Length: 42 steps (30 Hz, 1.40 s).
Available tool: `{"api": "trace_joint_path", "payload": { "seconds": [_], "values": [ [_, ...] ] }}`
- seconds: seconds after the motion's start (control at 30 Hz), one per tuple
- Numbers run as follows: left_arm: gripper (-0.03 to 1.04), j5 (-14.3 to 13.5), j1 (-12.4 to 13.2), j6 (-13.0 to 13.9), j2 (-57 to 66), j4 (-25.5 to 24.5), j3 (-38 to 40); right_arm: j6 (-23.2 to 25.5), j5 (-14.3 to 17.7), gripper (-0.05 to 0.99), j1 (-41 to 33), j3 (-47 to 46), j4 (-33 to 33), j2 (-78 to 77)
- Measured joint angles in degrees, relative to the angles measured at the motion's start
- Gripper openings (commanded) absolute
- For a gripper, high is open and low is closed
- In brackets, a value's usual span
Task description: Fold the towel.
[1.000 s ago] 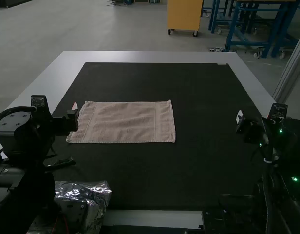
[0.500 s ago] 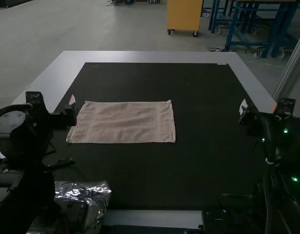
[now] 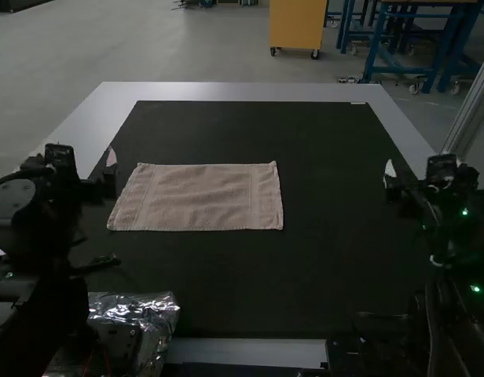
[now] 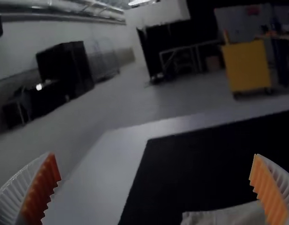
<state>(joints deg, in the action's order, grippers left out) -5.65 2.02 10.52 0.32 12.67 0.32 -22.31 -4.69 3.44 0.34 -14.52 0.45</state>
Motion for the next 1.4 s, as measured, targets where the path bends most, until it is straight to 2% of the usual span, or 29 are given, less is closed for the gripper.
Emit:
{"api": "trace_joint_path", "payload": {
  "seconds": [0.07, 0.13, 0.27, 0.47, 0.57, 0.7, 0.83, 0.97, 1.2, 1.4],
  "values": [
    [0.94, -0.17, 0.02, 1.07, 0.0, 3.96, 0.0, -0.48, -1.22, 0.91, 0.0, 0.02, -3.85, 0.0],
    [0.94, -0.37, 0.02, 1.7, 0.0, 5.49, 0.15, -0.39, -2.05, 0.91, 0.0, 0.31, -6.38, 0.02],
    [0.94, -0.42, 0.0, 2.51, 1.4, 2.64, 3.65, 1.9, -3.02, 0.91, 0.0, 5.07, -5.95, 5.05],
    [0.95, -2.4, 0.0, 2.71, 15.93, 2.43, 18.16, 9.62, -3.13, 0.91, 0.07, 23.43, -6.01, 28.09],
    [0.95, -4.02, 0.04, 1.27, 27.36, -1.99, 25.73, 13.11, -3.96, 0.91, 0.07, 32.13, -2.03, 39.95],
    [0.95, -5.31, 1.31, -2.36, 40.57, -10.27, 33.09, 15.93, -6.25, 0.91, 0.04, 39.5, 5.46, 52.54],
    [0.95, -5.79, 3.74, -5.05, 50.03, -16.52, 37.88, 17.42, -7.98, 0.91, -0.46, 42.58, 12.33, 61.44],
    [0.96, -5.92, 6.54, -6.49, 57.07, -19.78, 40.19, 18.05, -9.05, 0.91, -3.58, 42.84, 17.4, 67.6],
    [0.96, -4.39, 10.16, -7.39, 66.86, -20.35, 40.28, 19.39, -8.68, 0.91, -14.1, 42.8, 17.53, 73.42],
    [0.96, -2.58, 10.4, -7.43, 73.42, -17.7, 40.28, 20.35, -7.98, 0.9, -19.1, 42.75, 13.33, 78.01]
  ]
}}
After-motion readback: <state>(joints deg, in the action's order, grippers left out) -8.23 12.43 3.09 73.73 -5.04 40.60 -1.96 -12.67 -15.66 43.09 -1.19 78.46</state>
